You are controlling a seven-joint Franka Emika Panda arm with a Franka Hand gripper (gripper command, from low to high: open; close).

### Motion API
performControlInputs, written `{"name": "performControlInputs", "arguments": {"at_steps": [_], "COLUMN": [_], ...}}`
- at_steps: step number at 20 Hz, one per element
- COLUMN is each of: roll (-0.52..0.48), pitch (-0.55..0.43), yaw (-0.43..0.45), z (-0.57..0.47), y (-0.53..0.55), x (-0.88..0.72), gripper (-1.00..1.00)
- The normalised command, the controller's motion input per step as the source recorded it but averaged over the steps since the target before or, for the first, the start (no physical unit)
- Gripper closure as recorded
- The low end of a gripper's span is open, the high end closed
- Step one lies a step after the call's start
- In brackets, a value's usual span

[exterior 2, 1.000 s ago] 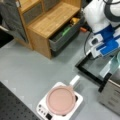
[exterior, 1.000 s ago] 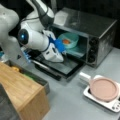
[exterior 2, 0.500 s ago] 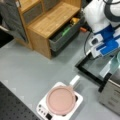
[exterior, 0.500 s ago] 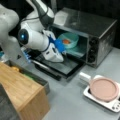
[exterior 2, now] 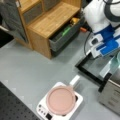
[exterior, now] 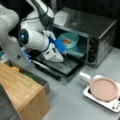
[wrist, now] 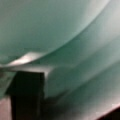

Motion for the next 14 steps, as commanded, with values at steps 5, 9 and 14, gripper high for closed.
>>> {"name": "performControlInputs", "arguments": {"at_steps": [5,9,14], "roll": [-0.052,-0.052,-0.14], "pitch": [-0.137,-0.137,-0.055], "yaw": [0.312,0.312,0.531], "z": [-0.24,-0.24,-0.24], "y": [-0.16,-0.16,-0.19], "x": [-0.25,-0.25,-0.24], "gripper": [1.0,1.0,1.0]}}
